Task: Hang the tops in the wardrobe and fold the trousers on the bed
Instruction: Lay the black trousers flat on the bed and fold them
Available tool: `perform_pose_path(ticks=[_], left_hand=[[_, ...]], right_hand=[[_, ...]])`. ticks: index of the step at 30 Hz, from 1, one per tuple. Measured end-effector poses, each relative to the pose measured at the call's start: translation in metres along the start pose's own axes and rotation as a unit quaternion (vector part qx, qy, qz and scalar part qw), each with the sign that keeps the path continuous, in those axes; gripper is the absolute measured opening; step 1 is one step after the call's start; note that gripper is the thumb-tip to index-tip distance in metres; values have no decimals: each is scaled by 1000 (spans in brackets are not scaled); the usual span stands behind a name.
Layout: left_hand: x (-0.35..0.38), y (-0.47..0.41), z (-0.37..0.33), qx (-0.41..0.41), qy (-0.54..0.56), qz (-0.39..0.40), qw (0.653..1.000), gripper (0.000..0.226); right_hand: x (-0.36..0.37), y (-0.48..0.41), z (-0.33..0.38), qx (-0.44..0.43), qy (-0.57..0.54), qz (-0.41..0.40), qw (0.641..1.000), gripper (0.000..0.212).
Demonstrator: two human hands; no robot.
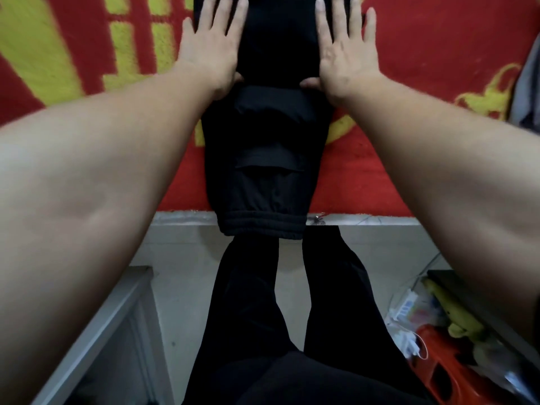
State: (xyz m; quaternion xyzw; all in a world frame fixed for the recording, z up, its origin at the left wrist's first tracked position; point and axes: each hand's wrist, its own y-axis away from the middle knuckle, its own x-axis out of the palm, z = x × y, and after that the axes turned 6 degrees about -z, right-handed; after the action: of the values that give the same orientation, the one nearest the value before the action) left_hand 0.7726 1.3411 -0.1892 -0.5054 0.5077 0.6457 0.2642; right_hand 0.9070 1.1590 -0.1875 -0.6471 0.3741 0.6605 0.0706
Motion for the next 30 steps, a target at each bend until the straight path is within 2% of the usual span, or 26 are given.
perform_pose_path(ticks=[4,7,9,10,13,15,17,19,22,25,27,30], left_hand=[[10,64,-27,-81,115,-128,982,71],[27,130,-41,-67,143,-162,974,57],[44,172,-42,8,139,-144,980,55],[53,191,-41,52,129,-105,985,60],[75,220,-36,109,54,78,989,101],[83,215,-31,126,-8,126,984,127],[87,209,-29,152,-42,132,979,138],[91,207,-28,179,-69,133,972,140],[95,212,-25,201,-102,120,967,125],[98,213,-26,223,-135,87,961,109],[99,211,-27,239,-146,70,958,108],[99,207,-26,249,-156,55,954,111]], right_hand=[[2,63,22,3,-96,-119,988,82],[22,126,32,-117,-148,-141,972,73],[39,162,37,-198,-143,-80,966,74],[47,177,41,-224,-137,-35,964,76],[64,199,49,-221,-145,50,963,73],[68,196,50,-215,-162,56,961,75],[72,192,47,-235,-153,66,958,89],[76,194,41,-272,-93,81,954,111],[84,199,38,-300,3,87,950,127],[88,199,42,-280,-6,69,957,110],[90,200,43,-263,-31,49,963,93],[93,199,43,-258,-54,33,964,87]])
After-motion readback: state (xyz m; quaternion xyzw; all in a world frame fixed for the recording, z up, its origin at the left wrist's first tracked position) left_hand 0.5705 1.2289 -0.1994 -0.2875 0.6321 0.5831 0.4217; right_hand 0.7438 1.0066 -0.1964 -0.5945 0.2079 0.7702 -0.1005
